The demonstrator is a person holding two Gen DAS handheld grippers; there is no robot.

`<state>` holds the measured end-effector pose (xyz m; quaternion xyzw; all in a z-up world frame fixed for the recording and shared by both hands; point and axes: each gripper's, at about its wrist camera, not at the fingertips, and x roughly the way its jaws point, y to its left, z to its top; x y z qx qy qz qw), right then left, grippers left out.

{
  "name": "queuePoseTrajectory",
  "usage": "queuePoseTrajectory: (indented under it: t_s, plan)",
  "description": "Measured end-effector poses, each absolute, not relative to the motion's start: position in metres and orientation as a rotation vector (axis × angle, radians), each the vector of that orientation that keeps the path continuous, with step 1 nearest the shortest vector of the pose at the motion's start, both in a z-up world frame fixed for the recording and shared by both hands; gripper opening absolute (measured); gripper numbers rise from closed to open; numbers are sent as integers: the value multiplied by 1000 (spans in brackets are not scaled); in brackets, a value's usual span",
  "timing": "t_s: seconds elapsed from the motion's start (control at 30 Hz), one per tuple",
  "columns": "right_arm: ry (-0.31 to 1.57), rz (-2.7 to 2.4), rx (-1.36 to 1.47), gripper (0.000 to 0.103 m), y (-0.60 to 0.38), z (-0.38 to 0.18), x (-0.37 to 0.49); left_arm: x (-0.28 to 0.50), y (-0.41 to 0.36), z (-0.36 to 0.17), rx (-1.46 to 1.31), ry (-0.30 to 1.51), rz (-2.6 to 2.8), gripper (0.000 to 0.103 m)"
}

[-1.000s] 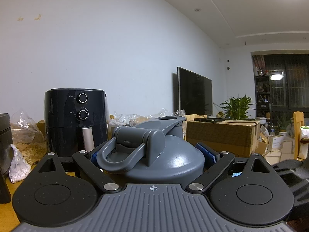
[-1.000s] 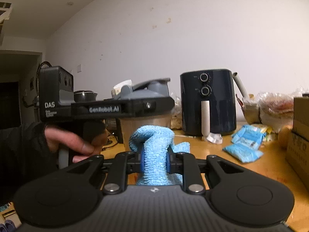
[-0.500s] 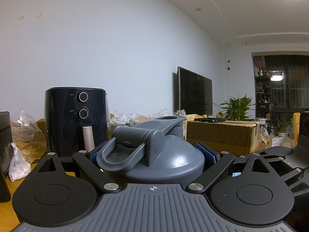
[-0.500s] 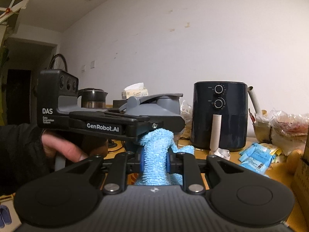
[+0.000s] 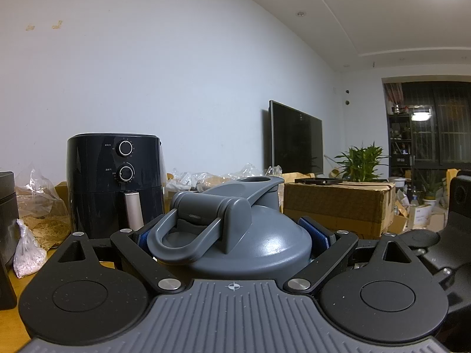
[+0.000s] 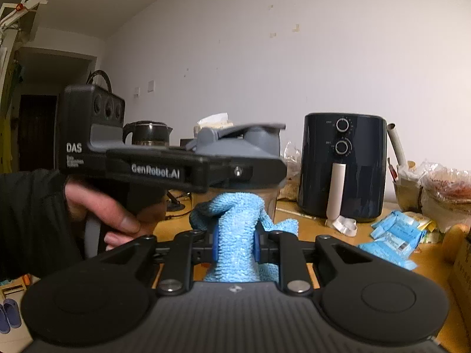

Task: Clean container
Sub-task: 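Wipe the blue cloth up the red-printed bottle wall with the right gripper while the left gripper holds it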

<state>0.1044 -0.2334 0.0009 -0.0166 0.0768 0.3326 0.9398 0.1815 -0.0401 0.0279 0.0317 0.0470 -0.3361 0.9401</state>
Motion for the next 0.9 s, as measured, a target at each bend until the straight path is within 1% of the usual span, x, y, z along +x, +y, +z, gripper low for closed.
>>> queuePoseTrajectory:
  t_s: [0.47, 0.9]
  plan:
    - [253, 675, -78, 14, -223, -27, 111, 180, -41, 29, 65, 98, -685, 95]
    - [401, 681, -121, 14, -213, -56, 126, 181, -41, 29, 67, 101, -687, 95]
